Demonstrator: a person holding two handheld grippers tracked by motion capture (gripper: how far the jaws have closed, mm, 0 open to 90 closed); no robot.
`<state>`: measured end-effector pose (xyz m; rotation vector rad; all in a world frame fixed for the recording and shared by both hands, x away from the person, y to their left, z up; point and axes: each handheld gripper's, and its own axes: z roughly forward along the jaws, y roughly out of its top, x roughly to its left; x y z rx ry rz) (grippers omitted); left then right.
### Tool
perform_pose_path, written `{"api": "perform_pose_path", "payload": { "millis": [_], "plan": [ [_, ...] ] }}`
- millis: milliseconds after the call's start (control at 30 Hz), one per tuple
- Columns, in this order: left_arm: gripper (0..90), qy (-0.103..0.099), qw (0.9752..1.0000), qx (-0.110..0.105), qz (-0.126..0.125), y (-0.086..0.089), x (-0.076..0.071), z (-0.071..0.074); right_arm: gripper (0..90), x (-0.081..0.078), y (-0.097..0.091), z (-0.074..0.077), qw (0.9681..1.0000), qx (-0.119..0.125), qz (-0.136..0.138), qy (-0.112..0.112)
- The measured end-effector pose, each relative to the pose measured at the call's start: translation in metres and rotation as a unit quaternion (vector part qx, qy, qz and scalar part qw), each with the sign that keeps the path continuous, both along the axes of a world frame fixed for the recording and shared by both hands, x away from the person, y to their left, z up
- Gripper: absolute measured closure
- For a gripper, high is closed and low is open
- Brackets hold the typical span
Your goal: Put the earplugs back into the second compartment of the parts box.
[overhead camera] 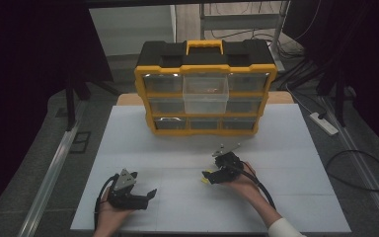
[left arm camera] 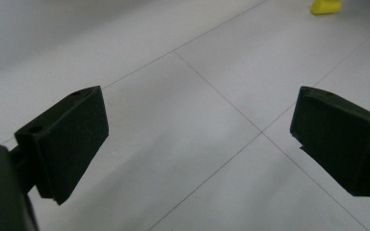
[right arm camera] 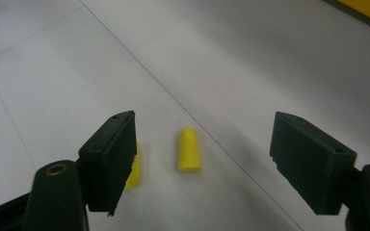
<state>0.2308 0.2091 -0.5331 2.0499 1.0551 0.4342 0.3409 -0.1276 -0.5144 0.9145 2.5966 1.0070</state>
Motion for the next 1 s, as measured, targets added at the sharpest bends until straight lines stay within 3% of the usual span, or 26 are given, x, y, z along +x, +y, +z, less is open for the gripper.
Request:
{"api": "perform_pose_path", "payload": {
  "millis": [367, 633, 733, 1000],
  "plan": [
    [6.4, 0.0, 1.0, 0.001, -0.001, -0.0005, -0.0001, -0.0003, 42.3, 0.0045, 0.0019, -0.0061, 0.9998, -0.018, 0.006, 0.007],
    [6.4, 0.001, 1.0, 0.001, -0.002, -0.0004, -0.0002, -0.0003, 64.6, 0.0016, 0.0054, -0.0067, 0.9992, -0.038, 0.014, 0.001],
    [6.4, 0.0, 1.0, 0.001, -0.002, -0.0003, -0.0003, -0.0001, 77.9, 0.0016, 0.0043, -0.0059, 0.9992, -0.037, 0.016, 0.007],
    [6.4, 0.001, 1.0, 0.001, -0.003, 0.0002, -0.0002, 0.0001, 80.2, 0.0, 0.002, -0.0007, 0.9994, -0.025, 0.024, 0.003]
  ]
}}
